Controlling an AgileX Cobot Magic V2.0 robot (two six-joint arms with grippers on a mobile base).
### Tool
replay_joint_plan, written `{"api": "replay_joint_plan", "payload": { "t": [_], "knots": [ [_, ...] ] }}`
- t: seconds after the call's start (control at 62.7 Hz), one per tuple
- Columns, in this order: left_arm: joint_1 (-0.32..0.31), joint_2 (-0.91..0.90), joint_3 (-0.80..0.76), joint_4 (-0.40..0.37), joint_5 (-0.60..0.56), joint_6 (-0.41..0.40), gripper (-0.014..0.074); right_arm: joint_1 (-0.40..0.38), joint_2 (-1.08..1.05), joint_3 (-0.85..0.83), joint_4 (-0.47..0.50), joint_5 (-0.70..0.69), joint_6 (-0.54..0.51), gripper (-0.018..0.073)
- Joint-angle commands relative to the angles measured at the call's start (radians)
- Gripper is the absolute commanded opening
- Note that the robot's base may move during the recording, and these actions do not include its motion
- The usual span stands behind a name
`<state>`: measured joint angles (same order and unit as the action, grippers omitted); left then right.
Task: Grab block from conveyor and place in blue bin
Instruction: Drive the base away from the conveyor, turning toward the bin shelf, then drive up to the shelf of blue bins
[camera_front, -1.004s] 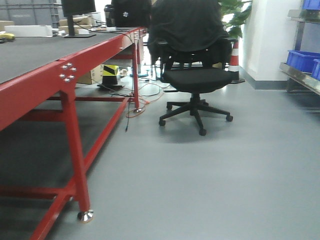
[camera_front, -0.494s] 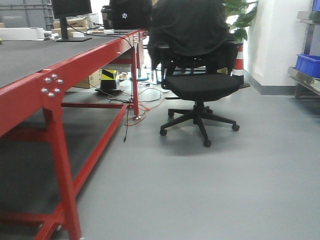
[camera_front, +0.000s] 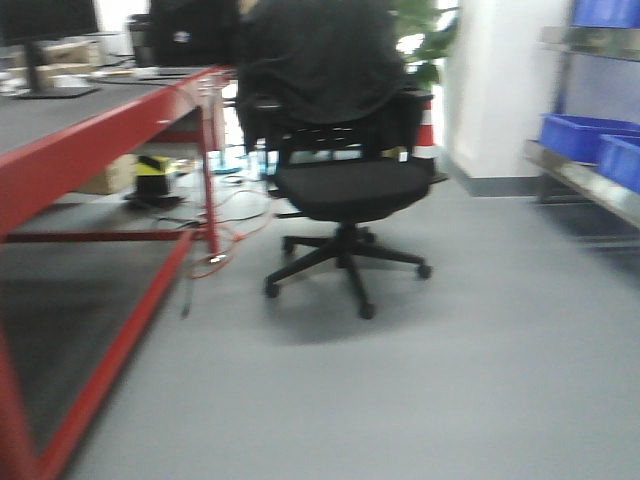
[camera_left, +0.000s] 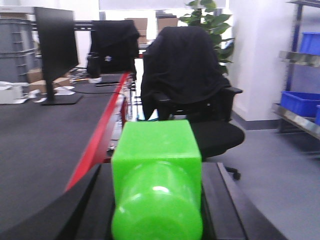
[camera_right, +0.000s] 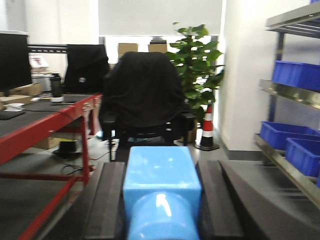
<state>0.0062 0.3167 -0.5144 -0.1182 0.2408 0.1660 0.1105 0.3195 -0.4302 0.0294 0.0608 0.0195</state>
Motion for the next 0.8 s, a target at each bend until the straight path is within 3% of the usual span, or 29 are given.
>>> {"api": "replay_joint_plan", "payload": {
  "t": [0.0, 0.781],
  "knots": [
    [0.001, -0.001, 0.001, -0.009, -0.022, 0.000, -0.0111, 0.002, -0.004, 0.002, -0.005, -0.016, -0.004, -0.0162],
    [0.001, -0.001, 0.001, -0.009, -0.022, 0.000, -0.0111, 0.002, -0.004, 0.002, -0.005, -0.016, -0.004, -0.0162]
  ]
}}
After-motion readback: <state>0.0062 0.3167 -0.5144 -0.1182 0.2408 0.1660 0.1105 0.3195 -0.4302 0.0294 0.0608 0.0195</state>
